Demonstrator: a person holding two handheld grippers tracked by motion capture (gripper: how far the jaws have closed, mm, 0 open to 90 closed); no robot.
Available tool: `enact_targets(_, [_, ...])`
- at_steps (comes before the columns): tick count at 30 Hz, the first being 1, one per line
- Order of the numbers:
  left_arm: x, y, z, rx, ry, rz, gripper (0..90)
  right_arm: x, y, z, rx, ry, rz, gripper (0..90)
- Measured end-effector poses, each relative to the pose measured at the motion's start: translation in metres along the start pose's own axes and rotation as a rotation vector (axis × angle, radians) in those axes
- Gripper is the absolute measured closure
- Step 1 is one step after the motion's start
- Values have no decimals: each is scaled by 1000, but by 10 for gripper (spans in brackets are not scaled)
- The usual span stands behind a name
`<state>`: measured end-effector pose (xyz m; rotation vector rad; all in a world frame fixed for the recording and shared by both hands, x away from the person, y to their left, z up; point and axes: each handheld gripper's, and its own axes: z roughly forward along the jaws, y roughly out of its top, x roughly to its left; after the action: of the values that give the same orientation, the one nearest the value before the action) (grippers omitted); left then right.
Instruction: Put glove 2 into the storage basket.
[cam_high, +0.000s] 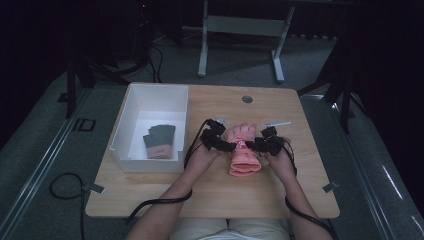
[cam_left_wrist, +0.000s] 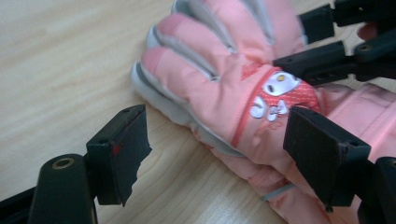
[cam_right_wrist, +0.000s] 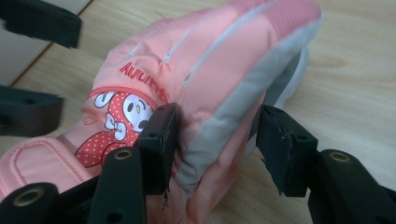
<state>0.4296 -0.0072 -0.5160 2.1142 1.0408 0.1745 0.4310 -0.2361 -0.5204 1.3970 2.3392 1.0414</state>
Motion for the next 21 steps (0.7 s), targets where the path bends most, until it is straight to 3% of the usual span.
enact_targets(3, [7,-2,13,24,-38,-40,224,-3,-3,4,21,39,29,484])
enact_targets(8, [21,-5,33,49,-126,-115,247,0,-2,7,36,55,19,544])
enact_targets(10, [23,-6,38,50,-163,-126,264,0,-2,8,40,61,25,564])
enact_targets(13, [27,-6,43,37,-232,-148,352,0,-3,9,38,66,26,598])
enact_targets(15, [26,-6,43,27,-265,-160,472,1,-4,9,33,64,36,630])
enact_targets(17, [26,-5,42,25,-277,-160,610,3,-4,7,25,55,32,662])
enact_targets(21, [23,-1,37,22,-300,-154,730,0,-6,3,-3,77,58,700])
